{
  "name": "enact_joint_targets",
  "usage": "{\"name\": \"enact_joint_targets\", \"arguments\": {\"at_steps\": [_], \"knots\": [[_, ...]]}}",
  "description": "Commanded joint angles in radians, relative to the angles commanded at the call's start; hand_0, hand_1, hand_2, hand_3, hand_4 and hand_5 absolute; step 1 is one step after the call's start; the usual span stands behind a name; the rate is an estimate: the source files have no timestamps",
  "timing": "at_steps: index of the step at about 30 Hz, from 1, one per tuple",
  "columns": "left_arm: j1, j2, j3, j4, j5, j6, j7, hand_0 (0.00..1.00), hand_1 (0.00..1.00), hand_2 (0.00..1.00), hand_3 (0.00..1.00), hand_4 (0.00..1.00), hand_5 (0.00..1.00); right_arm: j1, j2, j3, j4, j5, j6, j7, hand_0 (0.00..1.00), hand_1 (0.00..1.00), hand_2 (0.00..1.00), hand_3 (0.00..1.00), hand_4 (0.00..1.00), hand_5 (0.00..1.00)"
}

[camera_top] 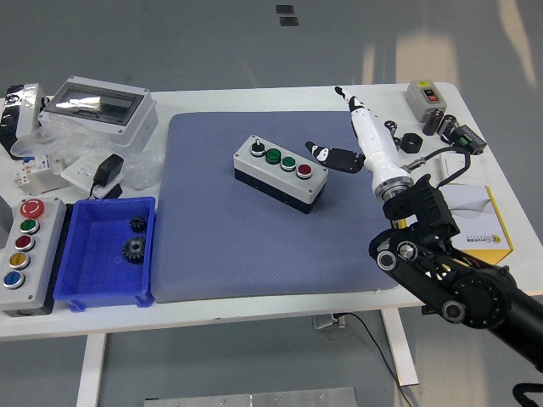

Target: Pick up the button,place it on the desk,press the button,press the button

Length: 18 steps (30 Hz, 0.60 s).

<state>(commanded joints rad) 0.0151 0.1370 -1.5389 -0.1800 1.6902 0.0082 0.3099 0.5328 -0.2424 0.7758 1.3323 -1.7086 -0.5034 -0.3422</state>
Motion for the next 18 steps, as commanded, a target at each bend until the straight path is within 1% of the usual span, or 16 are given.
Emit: {"name": "enact_joint_targets", "arguments": {"at_steps": [4,8,18], "knots": [[-0.004,0.004,0.001,0.000,-0.002,-0.001,-0.001,0.638,0.611,0.560,0.601,0.642,0.164,0.003,0.001,-0.012,-0.016,0.006,0.005,-0.014,0.998,0.998,0.998,0.998,0.867,0.251],[-0.002,0.005,0.002,0.000,-0.002,-0.001,0.003,0.638,0.611,0.560,0.602,0.642,0.163,0.029,0.010,-0.052,-0.041,0.007,0.022,-0.036,0.998,0.998,0.998,0.998,0.869,0.253],[-0.002,0.006,-0.001,0.000,0.000,0.000,0.008,0.638,0.611,0.560,0.602,0.642,0.163,0.118,0.044,-0.161,-0.147,0.057,0.059,-0.060,0.998,0.998,0.998,0.998,0.871,0.252]]}}
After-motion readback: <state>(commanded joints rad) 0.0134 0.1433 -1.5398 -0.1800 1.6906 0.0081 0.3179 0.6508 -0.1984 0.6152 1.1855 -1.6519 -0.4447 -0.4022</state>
